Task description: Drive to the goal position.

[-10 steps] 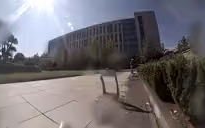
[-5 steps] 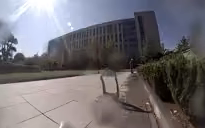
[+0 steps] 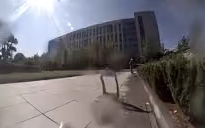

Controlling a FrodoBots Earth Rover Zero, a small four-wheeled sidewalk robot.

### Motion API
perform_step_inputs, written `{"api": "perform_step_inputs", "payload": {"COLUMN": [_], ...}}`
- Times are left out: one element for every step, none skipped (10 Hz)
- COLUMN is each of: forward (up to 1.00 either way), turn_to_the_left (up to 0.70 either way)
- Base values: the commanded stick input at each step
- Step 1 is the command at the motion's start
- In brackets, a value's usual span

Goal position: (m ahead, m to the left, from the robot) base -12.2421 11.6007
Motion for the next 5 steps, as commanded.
{"api": "perform_step_inputs", "payload": {"forward": [0.05, 0.05, 0.05, 0.05, 0.05], "turn_to_the_left": [0.00, 0.00, 0.00, 0.00, 0.00]}}
